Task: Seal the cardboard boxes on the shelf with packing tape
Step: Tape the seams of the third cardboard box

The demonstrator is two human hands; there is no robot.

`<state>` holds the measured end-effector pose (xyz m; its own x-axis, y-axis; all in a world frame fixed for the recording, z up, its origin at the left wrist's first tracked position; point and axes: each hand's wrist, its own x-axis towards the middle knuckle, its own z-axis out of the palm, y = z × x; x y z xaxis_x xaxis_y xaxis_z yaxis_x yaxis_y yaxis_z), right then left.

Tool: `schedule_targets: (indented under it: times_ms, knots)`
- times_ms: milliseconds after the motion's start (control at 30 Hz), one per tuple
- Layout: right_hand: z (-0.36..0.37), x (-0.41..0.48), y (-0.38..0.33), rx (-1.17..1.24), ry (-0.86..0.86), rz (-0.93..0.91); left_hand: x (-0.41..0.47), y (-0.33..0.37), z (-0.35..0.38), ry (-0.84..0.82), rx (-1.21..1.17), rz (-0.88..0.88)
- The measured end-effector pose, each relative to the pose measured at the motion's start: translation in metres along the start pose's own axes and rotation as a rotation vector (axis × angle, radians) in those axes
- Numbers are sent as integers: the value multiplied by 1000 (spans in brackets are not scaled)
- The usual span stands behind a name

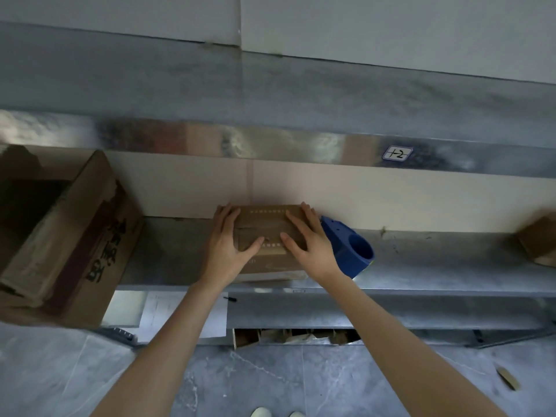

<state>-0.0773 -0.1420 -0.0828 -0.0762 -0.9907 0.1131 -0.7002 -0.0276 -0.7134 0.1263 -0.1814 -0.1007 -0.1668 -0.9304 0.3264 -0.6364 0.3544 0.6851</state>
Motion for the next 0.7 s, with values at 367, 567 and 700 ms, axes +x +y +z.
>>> schedule_targets:
  times_ms: [367,567,700]
  knots:
    - [3,2,4,-34,3,-46,0,-8,8,32,-77,-27]
    - [4,-2,6,252,85,-9,-4,-8,0,-31,-247,-36]
    - [7,-3,7,344,141,28,-4,-5,4,35,-354,-77]
